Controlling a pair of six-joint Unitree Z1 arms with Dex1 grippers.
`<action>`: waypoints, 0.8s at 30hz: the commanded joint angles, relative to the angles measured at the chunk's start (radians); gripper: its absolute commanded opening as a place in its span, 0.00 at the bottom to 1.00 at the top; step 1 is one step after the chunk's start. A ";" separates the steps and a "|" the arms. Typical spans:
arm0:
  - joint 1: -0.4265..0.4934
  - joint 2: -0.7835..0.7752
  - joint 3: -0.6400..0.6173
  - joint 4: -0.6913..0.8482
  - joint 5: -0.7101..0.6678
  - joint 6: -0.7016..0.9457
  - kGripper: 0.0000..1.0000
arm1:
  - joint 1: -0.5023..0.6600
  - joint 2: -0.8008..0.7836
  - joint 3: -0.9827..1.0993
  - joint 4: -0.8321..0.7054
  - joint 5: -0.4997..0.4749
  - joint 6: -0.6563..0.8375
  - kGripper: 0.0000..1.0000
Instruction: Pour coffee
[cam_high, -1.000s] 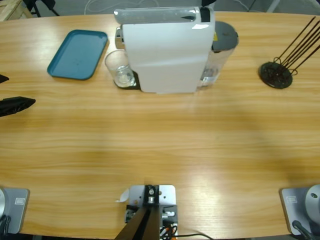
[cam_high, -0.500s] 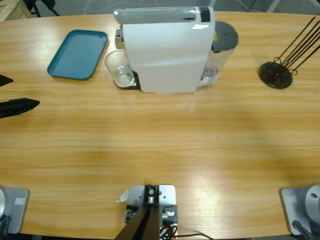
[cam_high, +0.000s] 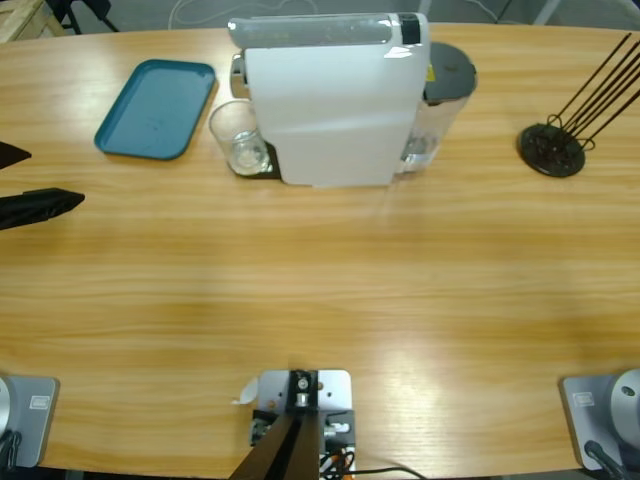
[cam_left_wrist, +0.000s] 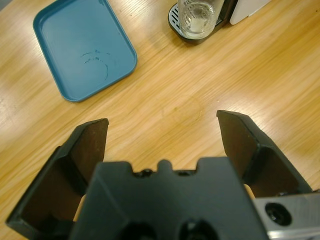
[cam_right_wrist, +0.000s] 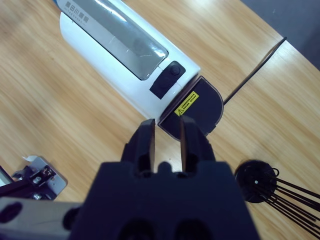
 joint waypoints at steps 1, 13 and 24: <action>-0.006 0.029 0.040 -0.016 -0.016 -0.026 0.94 | -0.011 0.003 -0.012 0.003 0.013 0.012 0.17; -0.006 0.000 0.145 -0.204 -0.016 -0.034 0.95 | 0.021 -0.293 0.522 -0.274 0.041 -0.013 0.52; -0.006 -0.064 0.249 -0.341 -0.028 -0.035 0.96 | 0.037 -0.504 0.873 -0.508 0.088 0.033 0.92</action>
